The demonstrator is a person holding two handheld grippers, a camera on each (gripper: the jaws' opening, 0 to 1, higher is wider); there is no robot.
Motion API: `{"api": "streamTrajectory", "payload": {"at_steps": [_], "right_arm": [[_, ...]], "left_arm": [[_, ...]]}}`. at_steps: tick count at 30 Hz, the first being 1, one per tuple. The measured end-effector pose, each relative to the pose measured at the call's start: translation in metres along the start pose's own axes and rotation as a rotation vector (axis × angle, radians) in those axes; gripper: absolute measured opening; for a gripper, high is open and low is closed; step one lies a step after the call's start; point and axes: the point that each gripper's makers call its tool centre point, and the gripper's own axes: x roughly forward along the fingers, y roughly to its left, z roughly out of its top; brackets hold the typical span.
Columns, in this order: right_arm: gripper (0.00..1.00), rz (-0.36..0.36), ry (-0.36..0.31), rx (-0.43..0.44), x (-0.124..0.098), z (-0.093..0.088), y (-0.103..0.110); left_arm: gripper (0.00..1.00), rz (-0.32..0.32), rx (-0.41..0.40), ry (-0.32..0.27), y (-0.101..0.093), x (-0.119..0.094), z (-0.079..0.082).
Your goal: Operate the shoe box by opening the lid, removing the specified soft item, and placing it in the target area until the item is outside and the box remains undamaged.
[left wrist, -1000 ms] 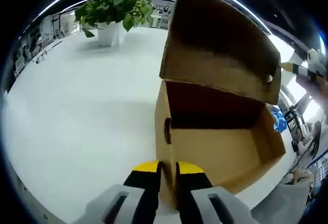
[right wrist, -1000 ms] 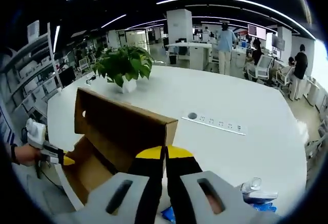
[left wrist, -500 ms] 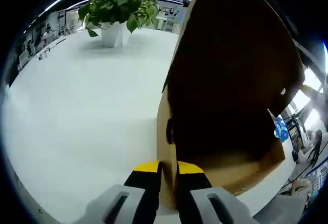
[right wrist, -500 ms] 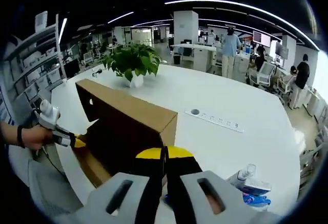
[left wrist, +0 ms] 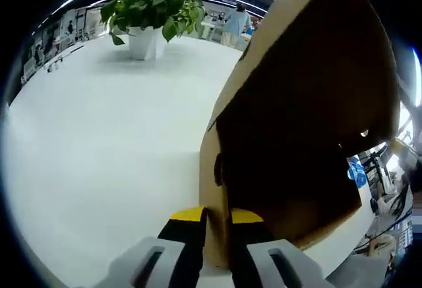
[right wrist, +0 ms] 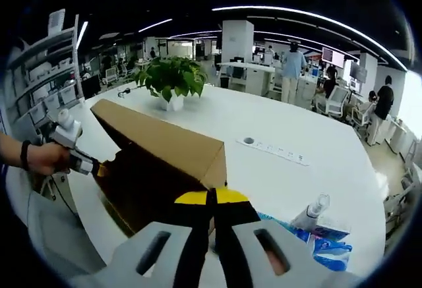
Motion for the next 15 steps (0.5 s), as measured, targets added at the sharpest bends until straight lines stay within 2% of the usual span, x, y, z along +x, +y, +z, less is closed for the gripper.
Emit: {"api": "streamTrajectory", "payload": {"at_steps": [4, 6, 9, 13, 15], "right_arm": [[0.00, -0.005, 0.006, -0.014, 0.000, -0.010, 0.003], [0.00, -0.016, 0.007, -0.007, 0.001, -0.017, 0.002], [0.00, -0.024, 0.010, 0.041, 0.002, -0.027, 0.002], [0.00, -0.024, 0.010, 0.063, 0.002, -0.036, 0.002], [0.00, -0.023, 0.014, 0.074, 0.001, -0.040, 0.003]], "left_arm": [[0.14, -0.029, 0.015, -0.026, -0.003, -0.002, 0.005], [0.14, -0.048, 0.056, -0.062, -0.007, -0.006, 0.014], [0.20, -0.027, 0.142, -0.084, -0.005, -0.013, 0.022], [0.21, -0.047, 0.145, -0.111, -0.006, -0.024, 0.028], [0.21, -0.065, 0.172, -0.131, -0.009, -0.029, 0.032]]}}
